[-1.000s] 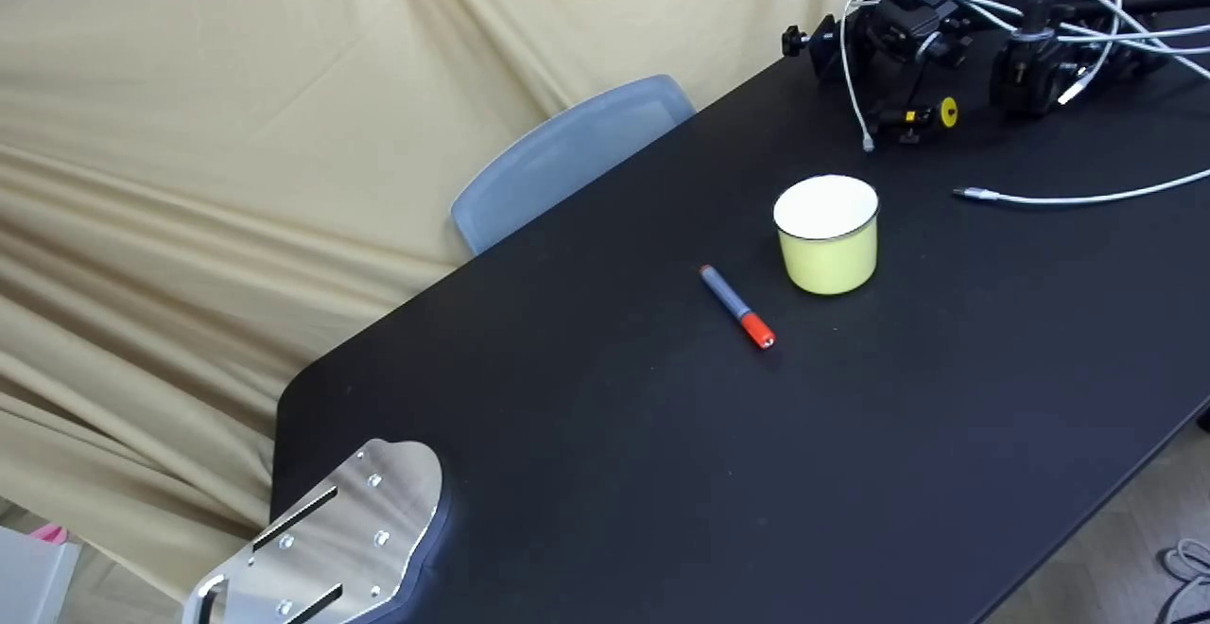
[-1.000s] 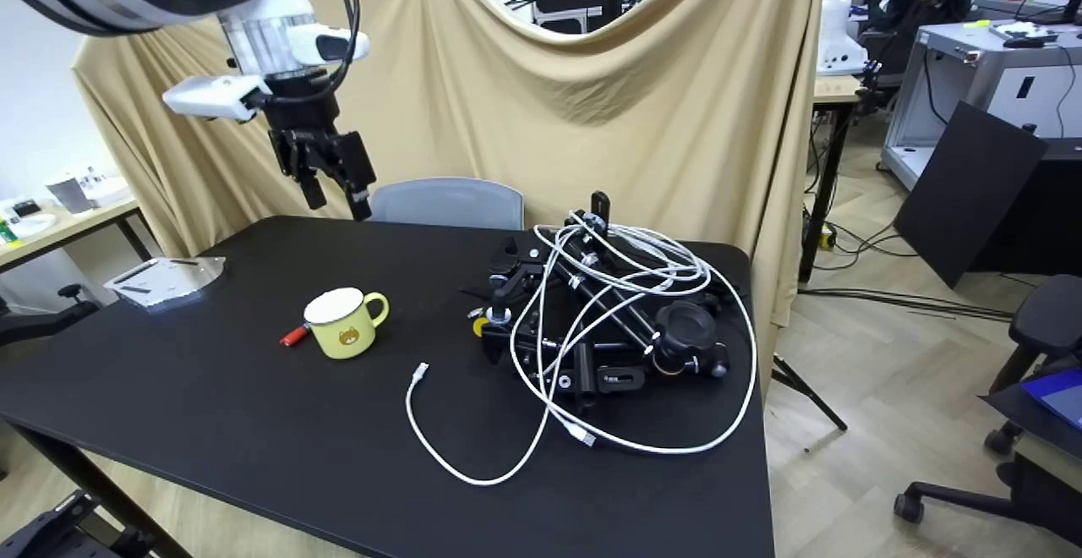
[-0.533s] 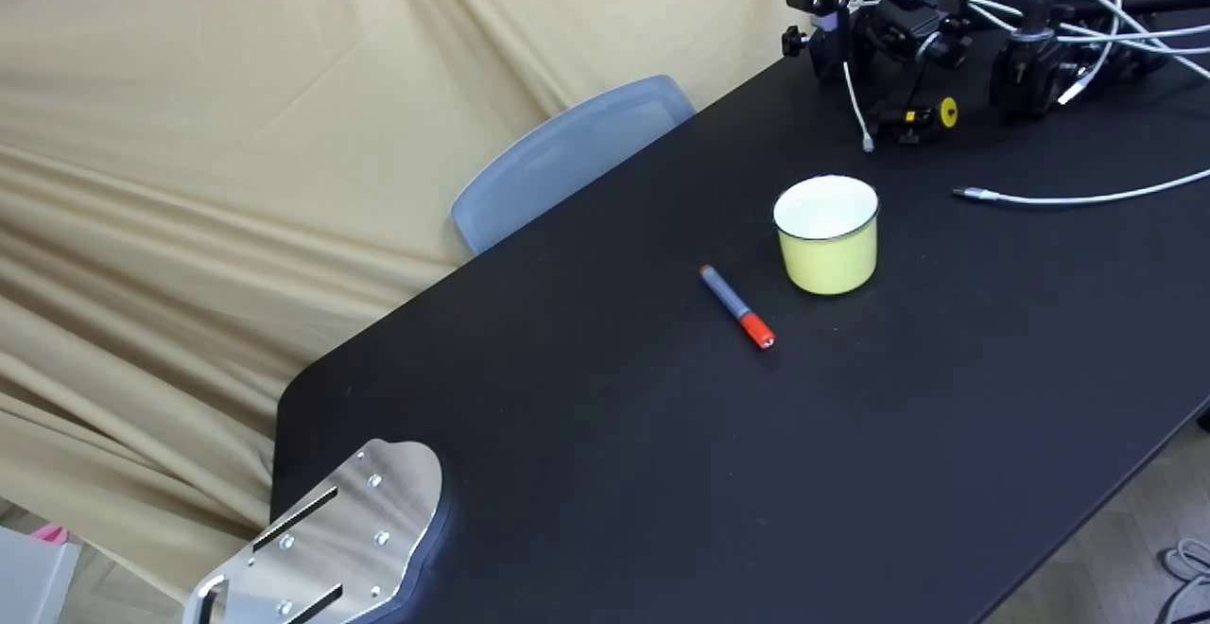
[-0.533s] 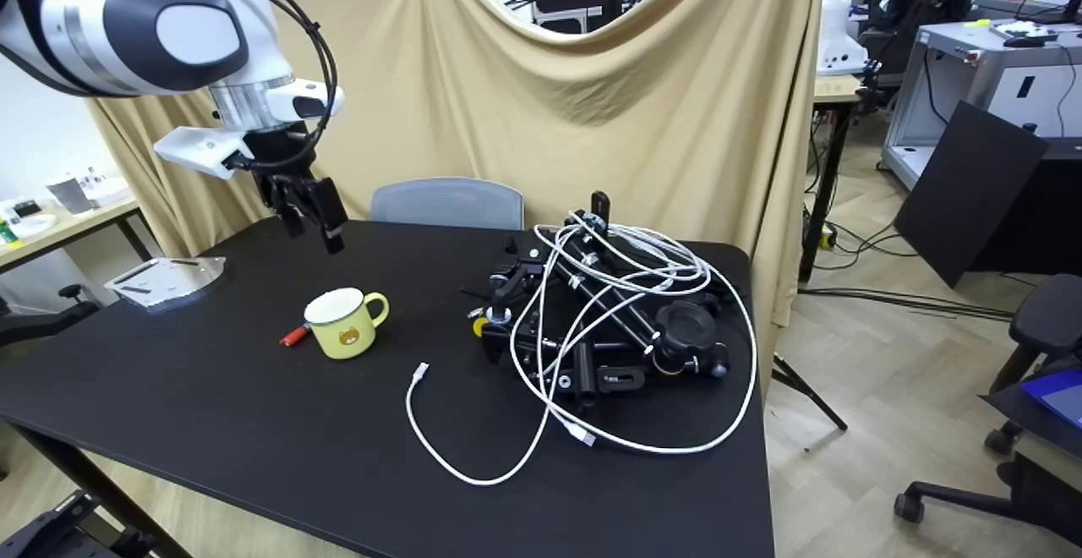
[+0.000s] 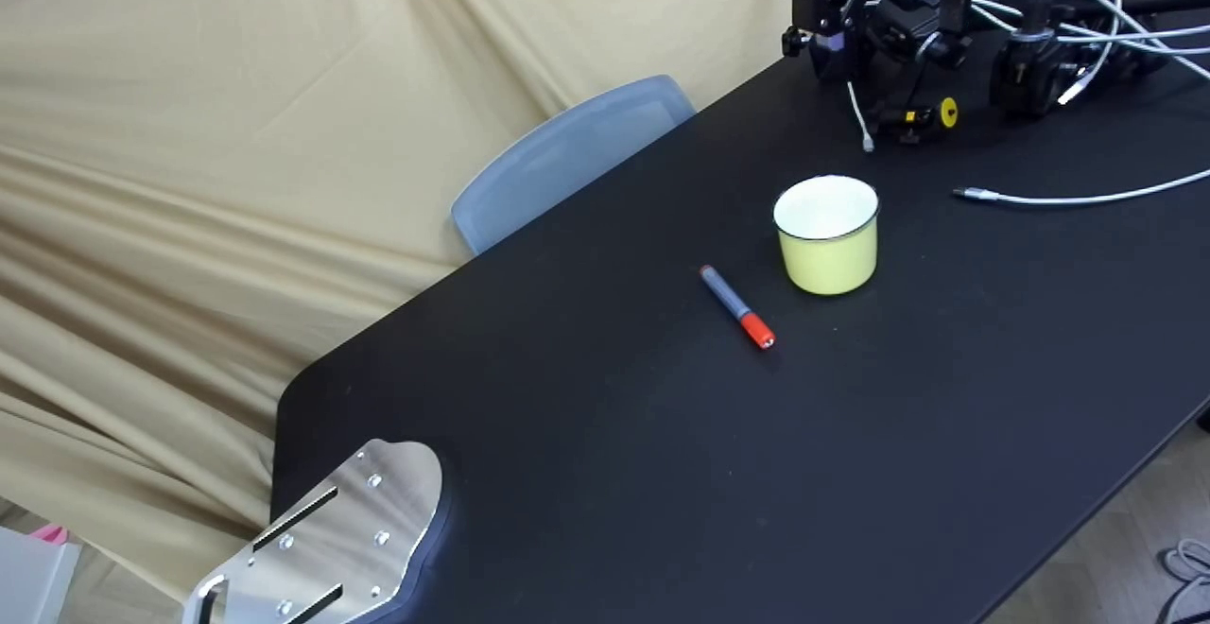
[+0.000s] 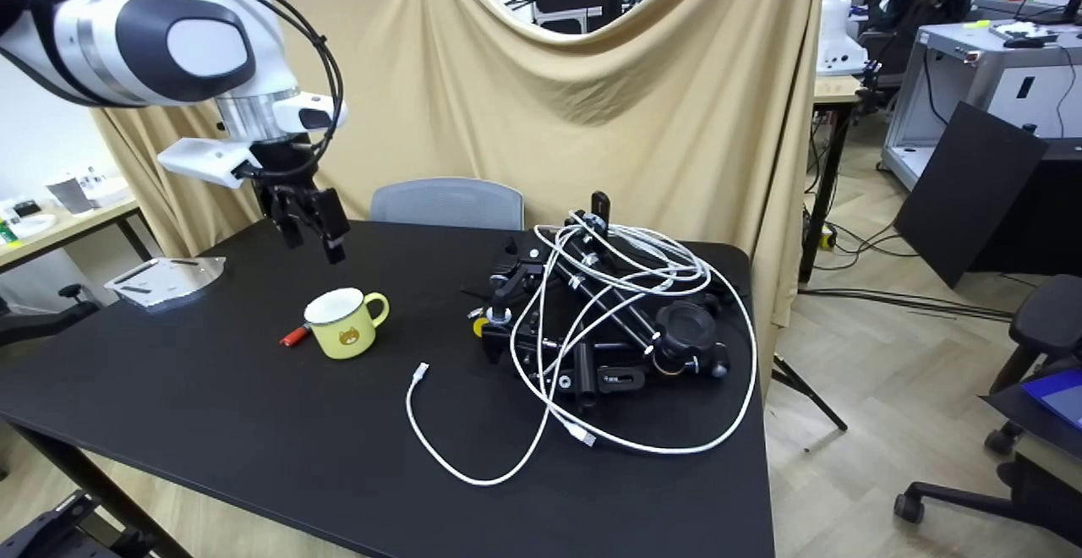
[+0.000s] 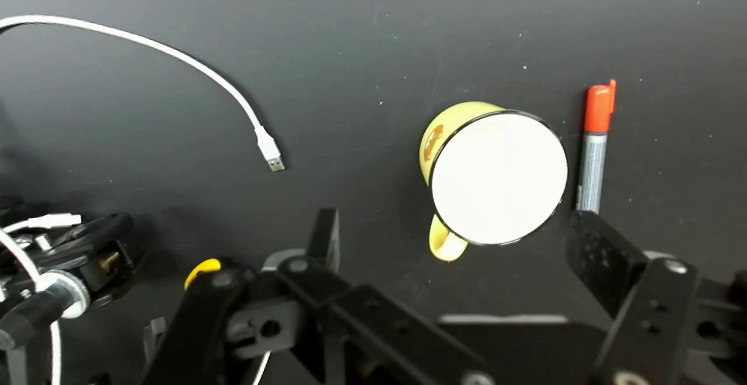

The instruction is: Put the marker in the mug

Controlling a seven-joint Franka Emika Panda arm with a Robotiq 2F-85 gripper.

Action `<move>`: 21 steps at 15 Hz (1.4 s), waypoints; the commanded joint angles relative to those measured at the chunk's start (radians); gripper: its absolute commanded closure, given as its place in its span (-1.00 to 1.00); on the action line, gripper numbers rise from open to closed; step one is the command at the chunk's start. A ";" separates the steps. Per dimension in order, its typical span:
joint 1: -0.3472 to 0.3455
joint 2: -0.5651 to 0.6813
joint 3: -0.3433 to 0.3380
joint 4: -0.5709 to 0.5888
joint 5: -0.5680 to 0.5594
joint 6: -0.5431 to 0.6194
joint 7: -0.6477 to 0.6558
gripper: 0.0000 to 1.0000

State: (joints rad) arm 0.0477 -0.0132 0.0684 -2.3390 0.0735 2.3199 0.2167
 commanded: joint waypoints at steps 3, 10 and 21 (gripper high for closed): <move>0.064 0.165 0.048 0.086 -0.021 0.015 -0.024 -1.00; 0.191 0.321 0.056 0.149 -0.145 0.159 0.118 -1.00; 0.254 0.343 0.022 0.135 -0.246 0.206 0.197 -1.00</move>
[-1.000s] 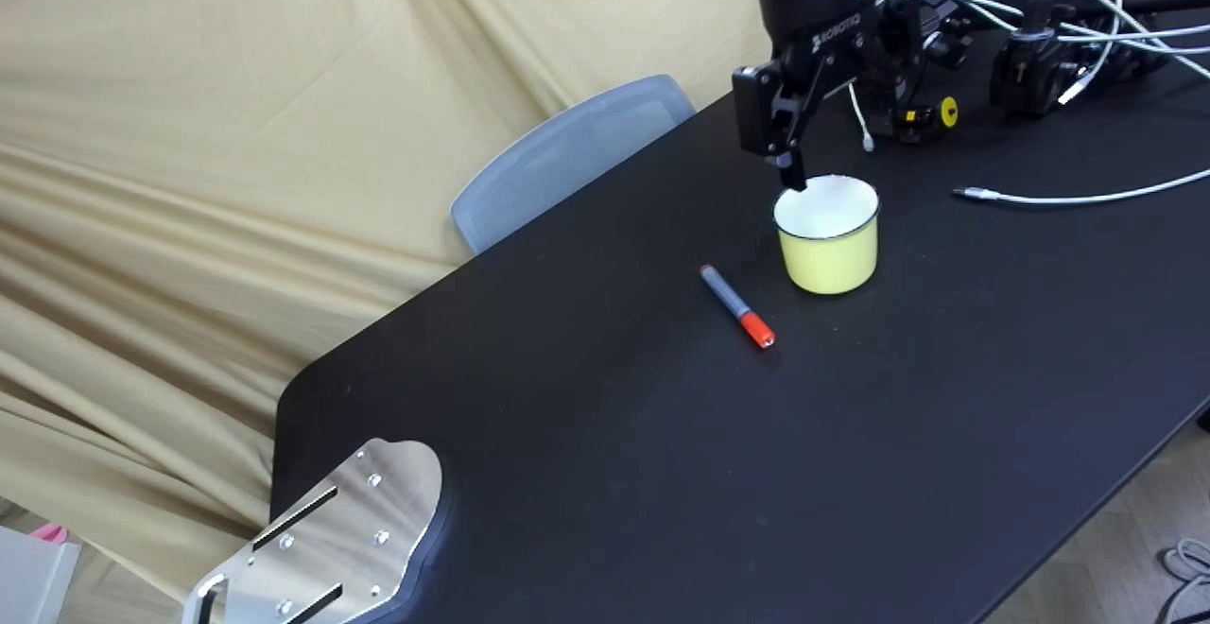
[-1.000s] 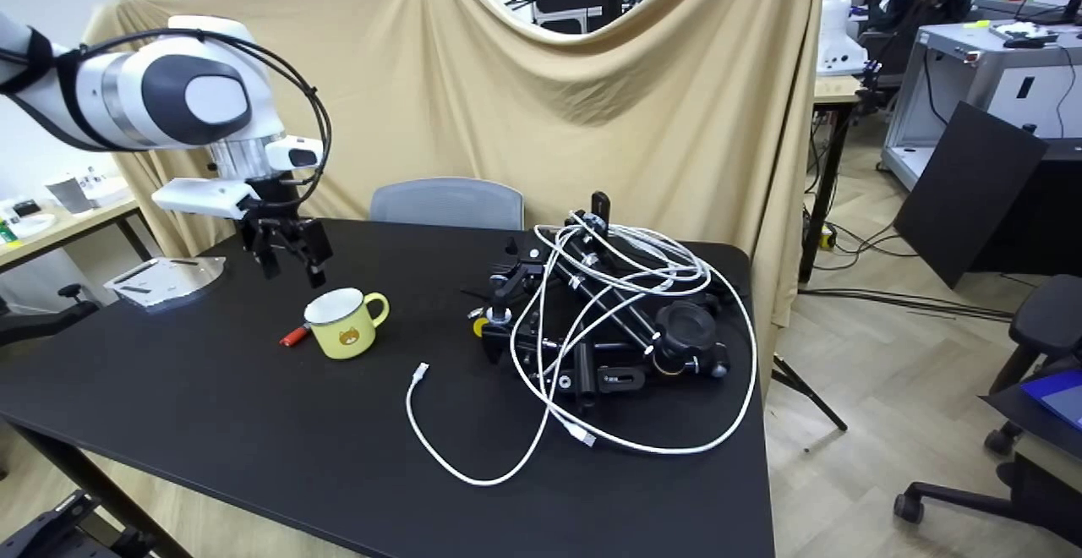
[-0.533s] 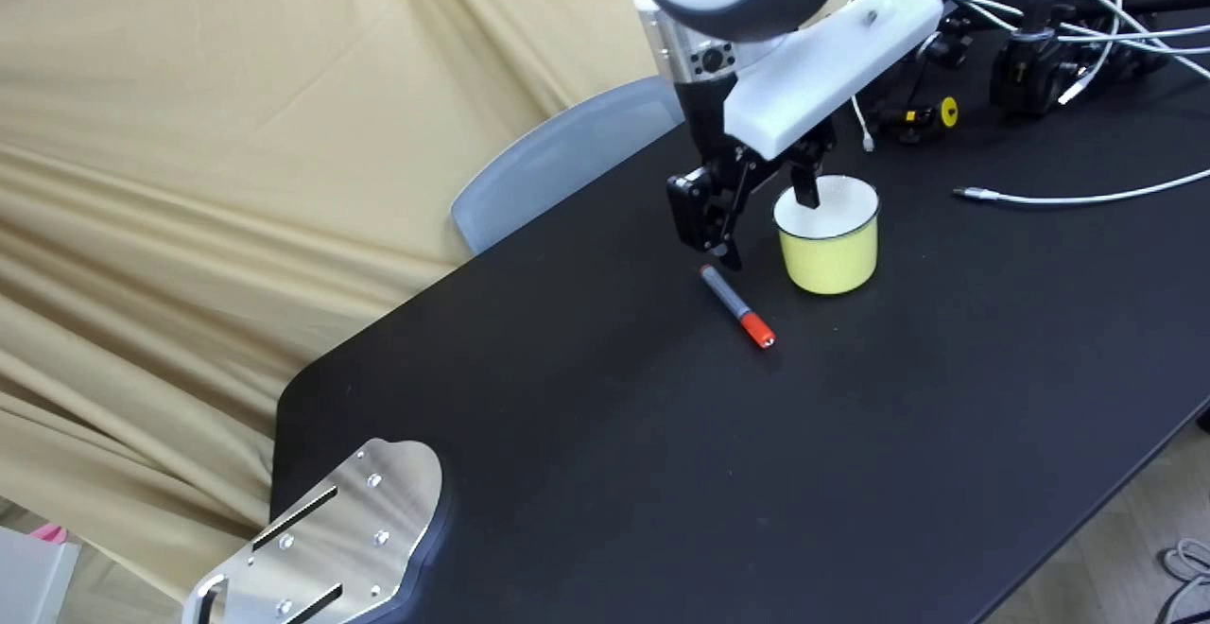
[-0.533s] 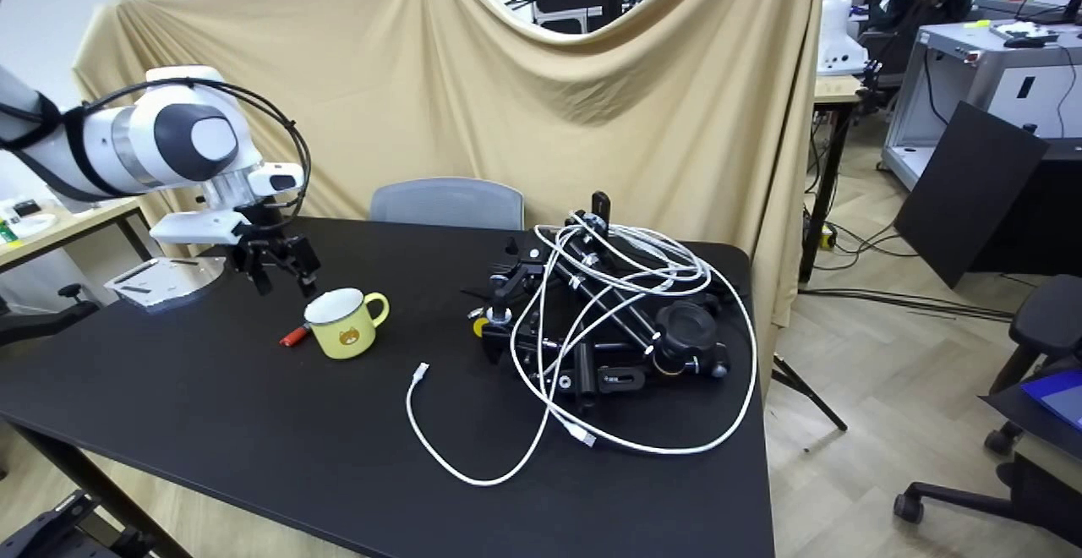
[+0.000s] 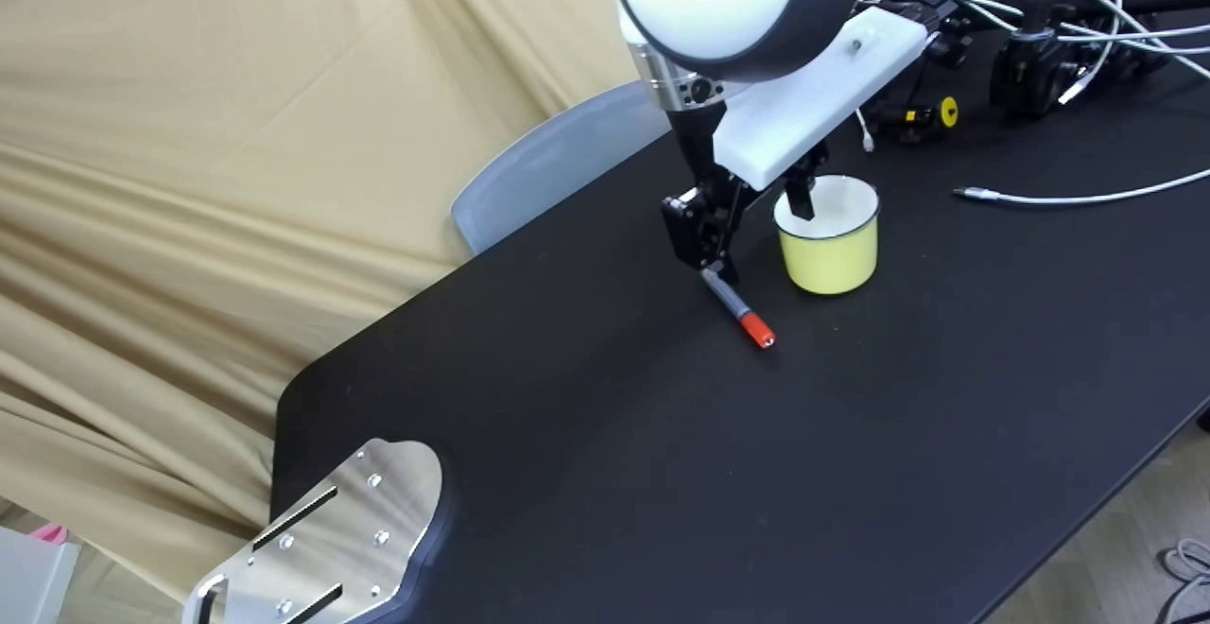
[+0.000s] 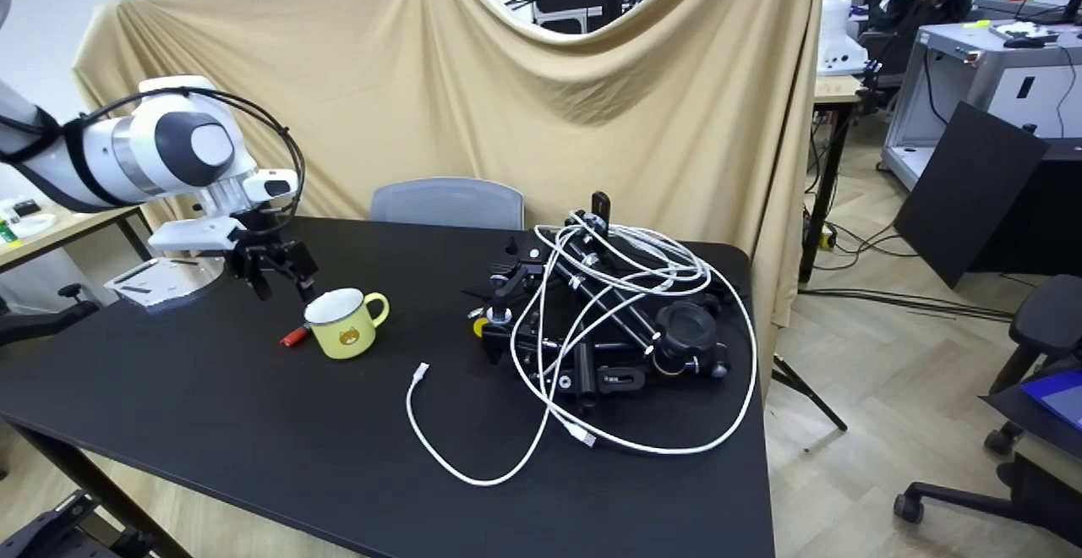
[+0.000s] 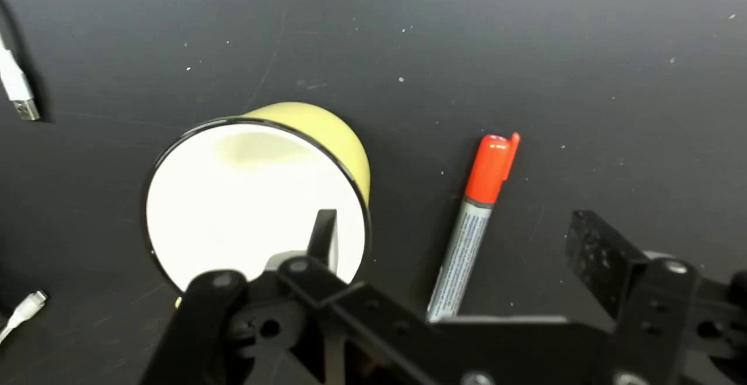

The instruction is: Put the marker in the mug

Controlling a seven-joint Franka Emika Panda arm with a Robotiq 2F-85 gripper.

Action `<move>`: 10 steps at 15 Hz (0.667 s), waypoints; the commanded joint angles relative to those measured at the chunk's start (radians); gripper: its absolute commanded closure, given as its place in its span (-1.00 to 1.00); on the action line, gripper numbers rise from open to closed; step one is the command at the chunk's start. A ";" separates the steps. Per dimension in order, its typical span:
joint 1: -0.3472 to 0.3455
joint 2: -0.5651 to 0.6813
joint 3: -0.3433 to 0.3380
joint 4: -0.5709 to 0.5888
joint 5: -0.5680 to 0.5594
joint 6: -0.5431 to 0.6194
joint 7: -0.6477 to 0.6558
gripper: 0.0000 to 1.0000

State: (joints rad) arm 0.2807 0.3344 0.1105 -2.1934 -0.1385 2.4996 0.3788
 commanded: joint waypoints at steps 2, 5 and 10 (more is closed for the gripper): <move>0.034 0.007 -0.025 -0.006 -0.051 0.054 0.049 -1.00; 0.067 0.026 -0.036 0.006 -0.092 0.081 0.075 -1.00; 0.092 0.064 -0.030 0.011 -0.065 0.173 0.081 -1.00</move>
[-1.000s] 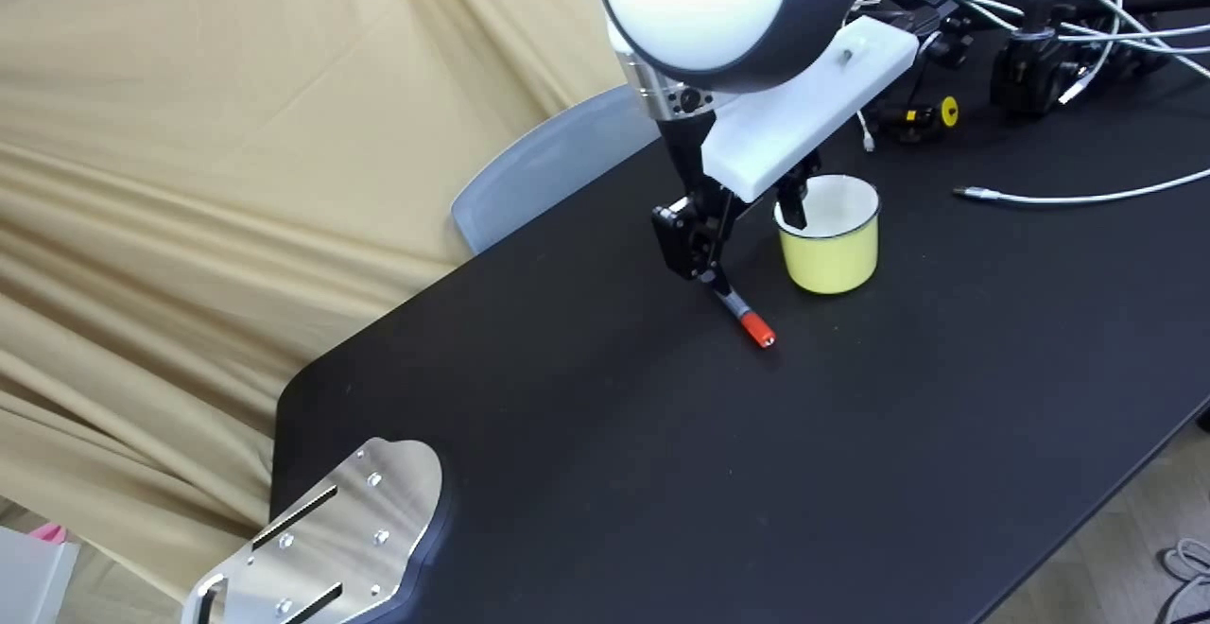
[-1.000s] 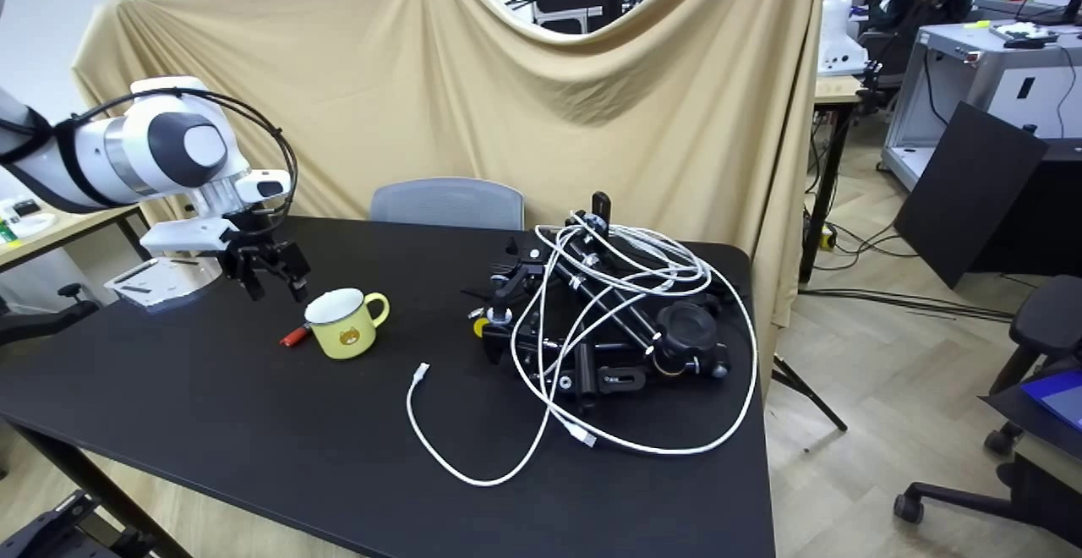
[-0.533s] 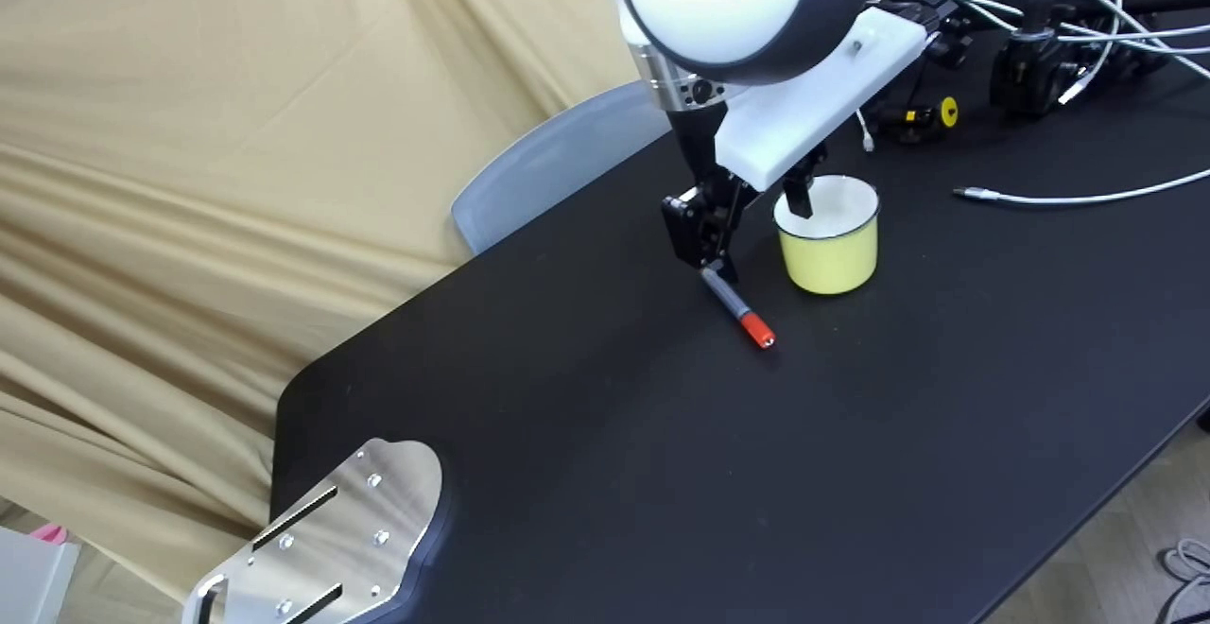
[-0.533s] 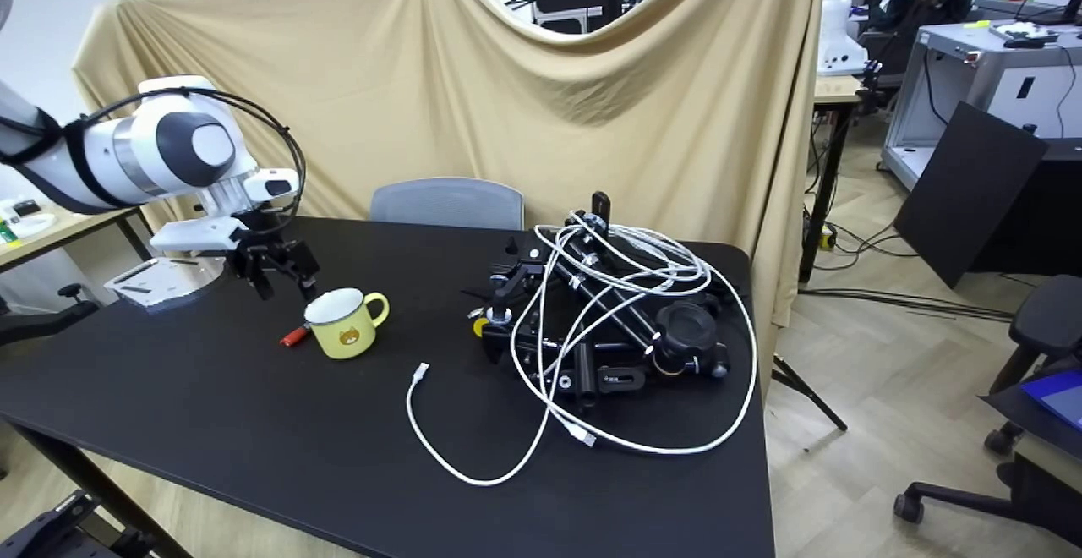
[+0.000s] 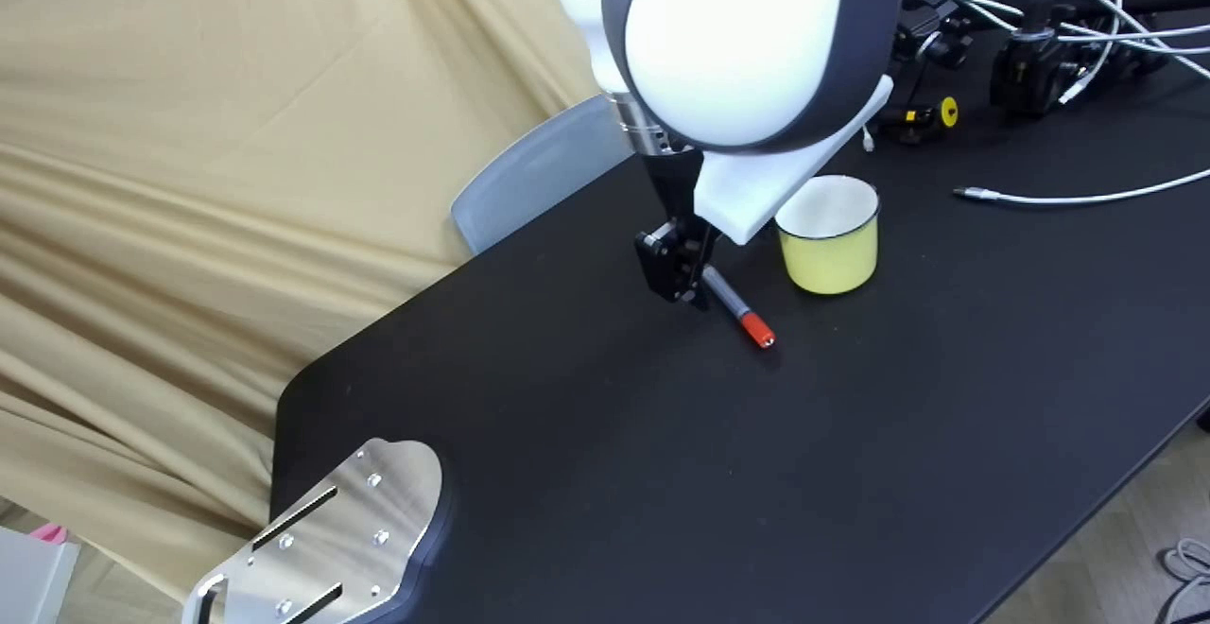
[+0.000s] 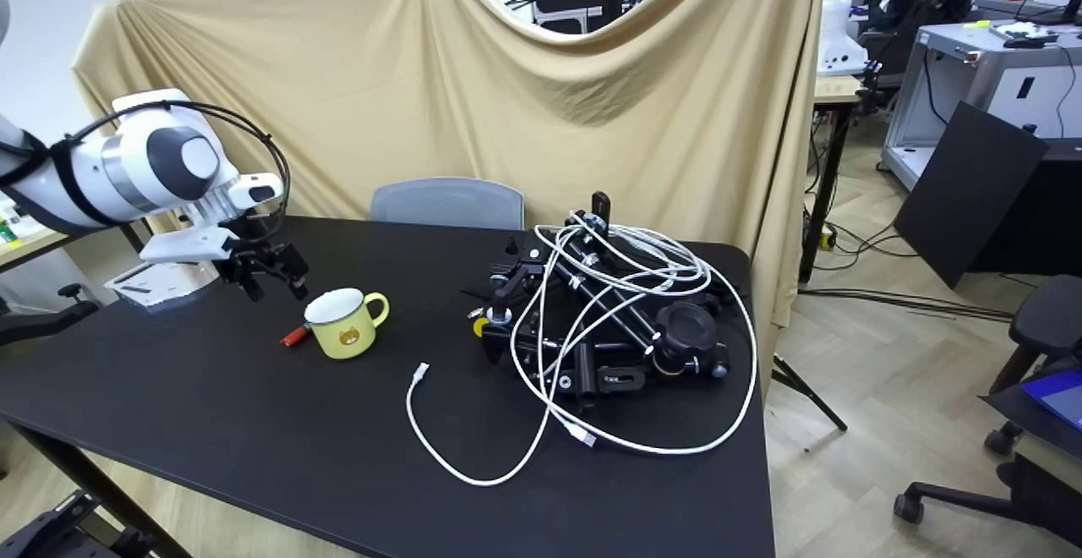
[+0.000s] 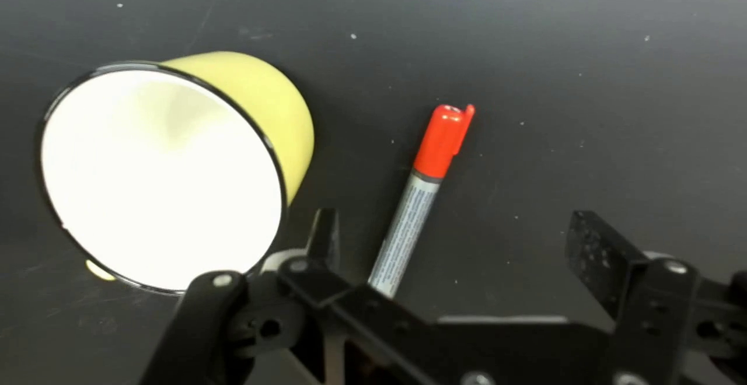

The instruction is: Put the marker in the mug

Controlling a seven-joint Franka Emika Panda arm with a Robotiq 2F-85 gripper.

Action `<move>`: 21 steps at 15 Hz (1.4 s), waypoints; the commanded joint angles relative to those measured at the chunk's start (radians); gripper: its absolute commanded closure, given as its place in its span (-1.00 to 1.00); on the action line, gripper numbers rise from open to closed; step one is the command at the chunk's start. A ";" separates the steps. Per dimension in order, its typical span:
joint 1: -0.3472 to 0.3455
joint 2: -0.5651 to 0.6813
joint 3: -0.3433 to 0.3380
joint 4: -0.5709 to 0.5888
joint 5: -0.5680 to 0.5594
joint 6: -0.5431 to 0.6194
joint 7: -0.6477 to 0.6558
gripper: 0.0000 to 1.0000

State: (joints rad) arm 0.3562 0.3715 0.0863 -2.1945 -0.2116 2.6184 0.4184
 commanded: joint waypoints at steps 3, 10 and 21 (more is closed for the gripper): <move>0.026 0.065 -0.005 0.013 0.039 0.120 0.035 -1.00; 0.067 0.129 -0.024 0.004 0.120 0.227 0.036 -1.00; 0.167 0.136 -0.127 -0.015 0.164 0.208 0.160 -1.00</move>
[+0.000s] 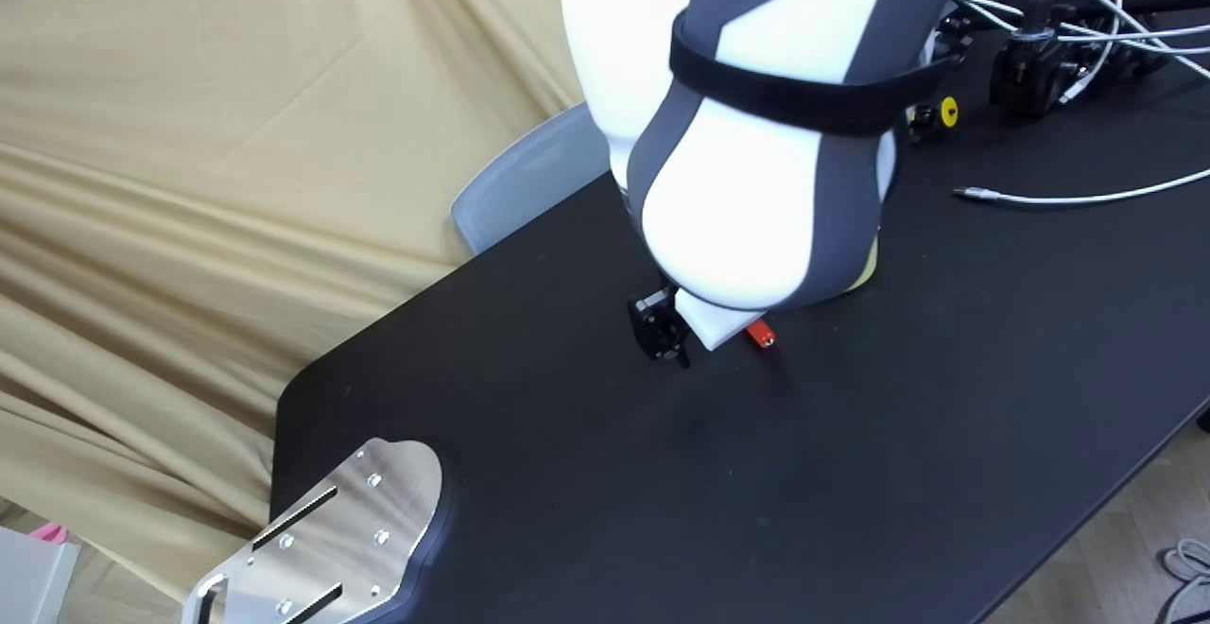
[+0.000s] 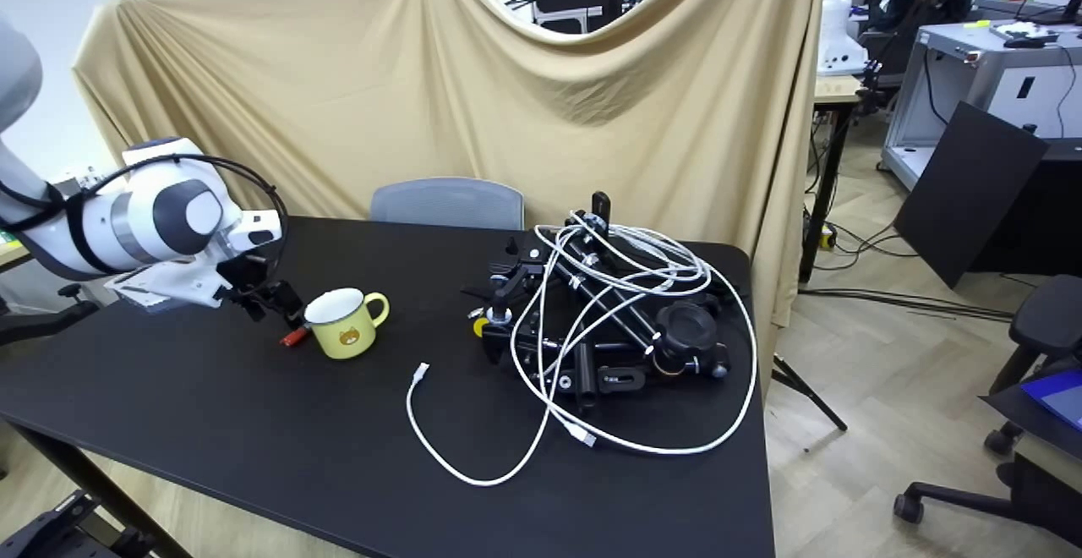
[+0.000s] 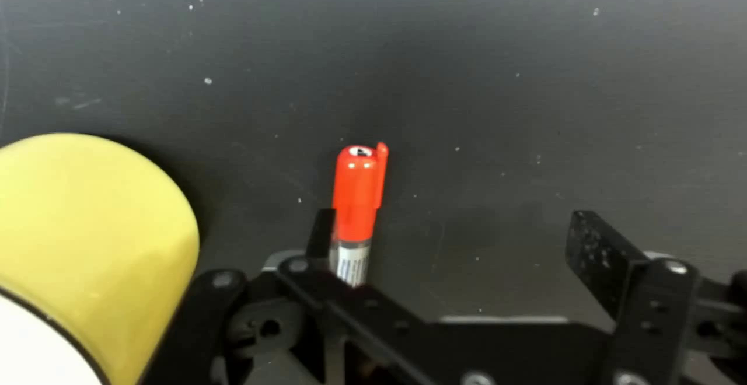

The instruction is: Put the marker in the mug

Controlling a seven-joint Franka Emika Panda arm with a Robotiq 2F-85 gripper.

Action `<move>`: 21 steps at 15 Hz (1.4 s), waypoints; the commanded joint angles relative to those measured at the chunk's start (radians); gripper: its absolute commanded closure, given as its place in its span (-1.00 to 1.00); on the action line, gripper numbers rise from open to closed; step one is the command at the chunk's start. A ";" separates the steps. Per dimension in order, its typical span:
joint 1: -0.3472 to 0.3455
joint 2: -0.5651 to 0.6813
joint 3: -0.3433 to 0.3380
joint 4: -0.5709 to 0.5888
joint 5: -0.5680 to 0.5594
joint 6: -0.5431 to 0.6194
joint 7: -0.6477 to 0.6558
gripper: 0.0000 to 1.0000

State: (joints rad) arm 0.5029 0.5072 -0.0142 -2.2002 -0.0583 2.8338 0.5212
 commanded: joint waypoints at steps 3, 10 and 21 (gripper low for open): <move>0.023 0.003 -0.043 -0.014 0.014 -0.011 0.082 -1.00; 0.014 0.015 -0.053 -0.014 0.016 -0.019 0.100 -0.07; 0.030 -0.011 -0.055 -0.015 0.005 -0.034 0.100 0.89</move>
State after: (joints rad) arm 0.5140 0.5212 -0.0614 -2.2142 -0.0431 2.8251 0.5895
